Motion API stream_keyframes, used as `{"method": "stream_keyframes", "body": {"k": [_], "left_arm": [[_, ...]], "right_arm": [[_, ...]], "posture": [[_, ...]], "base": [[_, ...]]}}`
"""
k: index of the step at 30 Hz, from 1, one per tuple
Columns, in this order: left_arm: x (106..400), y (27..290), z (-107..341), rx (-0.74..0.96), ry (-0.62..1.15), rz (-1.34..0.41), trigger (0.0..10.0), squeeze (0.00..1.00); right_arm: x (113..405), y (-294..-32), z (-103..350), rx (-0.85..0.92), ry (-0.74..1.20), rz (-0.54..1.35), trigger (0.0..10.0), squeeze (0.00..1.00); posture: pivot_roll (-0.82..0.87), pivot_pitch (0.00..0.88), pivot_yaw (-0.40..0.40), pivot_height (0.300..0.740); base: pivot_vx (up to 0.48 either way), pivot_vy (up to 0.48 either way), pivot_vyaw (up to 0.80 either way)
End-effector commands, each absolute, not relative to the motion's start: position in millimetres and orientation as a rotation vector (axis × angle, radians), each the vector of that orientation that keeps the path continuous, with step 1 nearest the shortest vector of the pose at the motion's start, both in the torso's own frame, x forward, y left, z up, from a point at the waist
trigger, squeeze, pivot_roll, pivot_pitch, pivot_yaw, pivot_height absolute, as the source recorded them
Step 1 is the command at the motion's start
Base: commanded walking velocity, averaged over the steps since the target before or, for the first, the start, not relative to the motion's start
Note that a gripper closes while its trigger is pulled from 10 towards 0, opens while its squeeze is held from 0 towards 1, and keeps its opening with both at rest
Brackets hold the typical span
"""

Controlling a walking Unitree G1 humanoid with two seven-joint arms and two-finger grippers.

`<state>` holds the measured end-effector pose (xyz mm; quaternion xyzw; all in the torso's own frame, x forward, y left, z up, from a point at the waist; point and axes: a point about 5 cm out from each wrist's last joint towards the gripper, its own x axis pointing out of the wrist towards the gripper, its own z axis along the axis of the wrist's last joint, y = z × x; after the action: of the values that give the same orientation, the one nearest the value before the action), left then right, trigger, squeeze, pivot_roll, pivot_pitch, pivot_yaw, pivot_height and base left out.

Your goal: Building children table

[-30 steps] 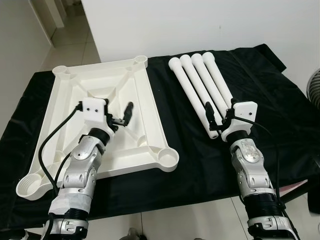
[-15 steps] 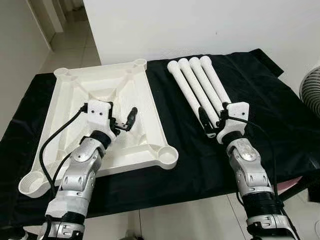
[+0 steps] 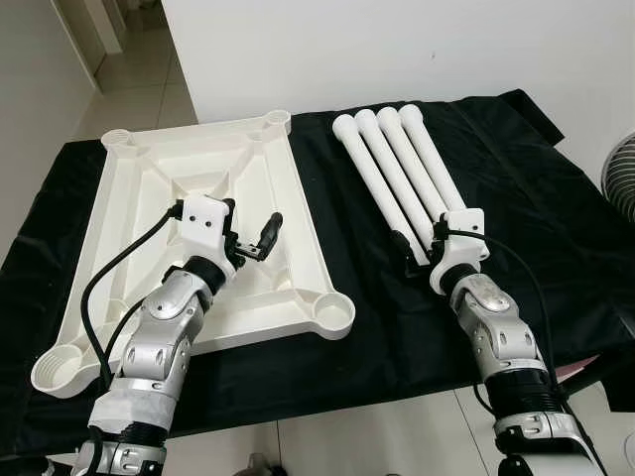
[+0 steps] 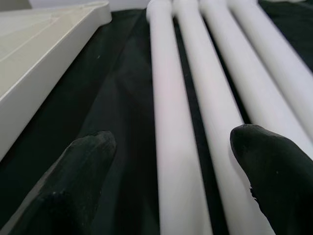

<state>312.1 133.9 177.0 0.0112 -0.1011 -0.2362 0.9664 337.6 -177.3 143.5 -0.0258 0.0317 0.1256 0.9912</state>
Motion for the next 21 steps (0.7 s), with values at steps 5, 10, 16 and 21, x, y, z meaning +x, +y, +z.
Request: {"method": "stream_keyframes", "body": {"k": [5,10,16,21], "left_arm": [[308.9,131.0,177.0,0.035,-0.191,-0.547,10.0,0.00],[308.2,131.6,177.3,0.035,-0.190,-0.545,10.0,0.00],[306.9,132.7,177.9,0.037,-0.185,-0.545,10.0,0.00],[305.3,130.4,177.3,0.045,-0.171,-0.586,10.0,0.00]], "right_arm": [[339.4,-171.6,135.7,-0.023,0.147,0.290,10.0,0.00],[338.8,-172.1,129.3,0.018,0.194,0.289,10.0,0.00],[339.6,-174.9,122.0,0.008,0.237,0.263,10.0,0.00],[340.5,-176.1,113.7,0.024,0.288,0.248,10.0,0.00]], "posture": [[-0.07,0.054,0.069,0.740],[-0.07,0.055,0.068,0.740],[-0.07,0.057,0.072,0.740],[-0.07,0.063,0.076,0.740]], "base": [[0.000,0.000,0.00],[0.000,0.000,0.00],[0.000,0.000,0.00],[0.000,0.000,0.00]]}}
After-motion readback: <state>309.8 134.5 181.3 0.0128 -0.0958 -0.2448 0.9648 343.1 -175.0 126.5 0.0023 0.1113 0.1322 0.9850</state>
